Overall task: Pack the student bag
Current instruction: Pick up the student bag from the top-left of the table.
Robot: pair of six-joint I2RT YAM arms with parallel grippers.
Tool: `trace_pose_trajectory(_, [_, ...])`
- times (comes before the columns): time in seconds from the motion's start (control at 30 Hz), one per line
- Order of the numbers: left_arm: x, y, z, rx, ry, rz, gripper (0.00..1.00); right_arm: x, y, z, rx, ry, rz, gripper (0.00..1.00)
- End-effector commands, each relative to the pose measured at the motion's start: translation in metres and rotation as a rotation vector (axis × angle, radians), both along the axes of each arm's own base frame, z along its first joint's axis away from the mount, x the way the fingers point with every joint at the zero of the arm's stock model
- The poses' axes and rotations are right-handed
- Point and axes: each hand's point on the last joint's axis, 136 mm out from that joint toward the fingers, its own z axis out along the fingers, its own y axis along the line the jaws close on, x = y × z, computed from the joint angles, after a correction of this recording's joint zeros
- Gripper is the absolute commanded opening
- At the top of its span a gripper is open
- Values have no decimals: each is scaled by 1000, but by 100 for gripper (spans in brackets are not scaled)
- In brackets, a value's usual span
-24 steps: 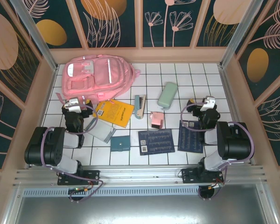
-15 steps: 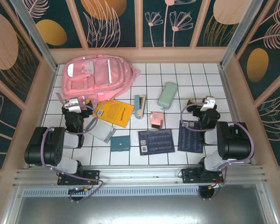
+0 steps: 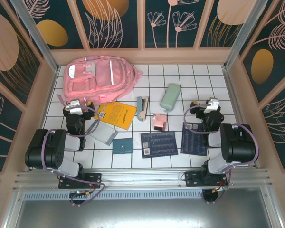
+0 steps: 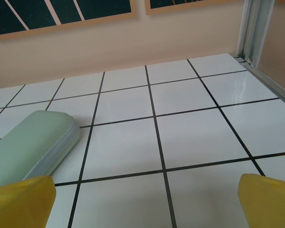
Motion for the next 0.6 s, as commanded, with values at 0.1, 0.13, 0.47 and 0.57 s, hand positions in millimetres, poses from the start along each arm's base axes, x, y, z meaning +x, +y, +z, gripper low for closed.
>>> trace_pose_trajectory(0.1, [1, -1, 12, 11, -47, 1, 99, 2, 4, 6, -16, -20, 21, 99])
trace_pose_trajectory(0.13, [0, -2, 15, 13, -59, -5, 99, 2, 3, 6, -11, -22, 21, 99])
trace_pose_trajectory(0.47, [-20, -26, 173, -150, -294, -70, 99, -7, 60, 167, -39, -233, 83, 99])
trace_pose_trajectory(0.57, [-19, -60, 219, -240, -308, -222, 99, -25, 116, 217, -75, -302, 229, 99])
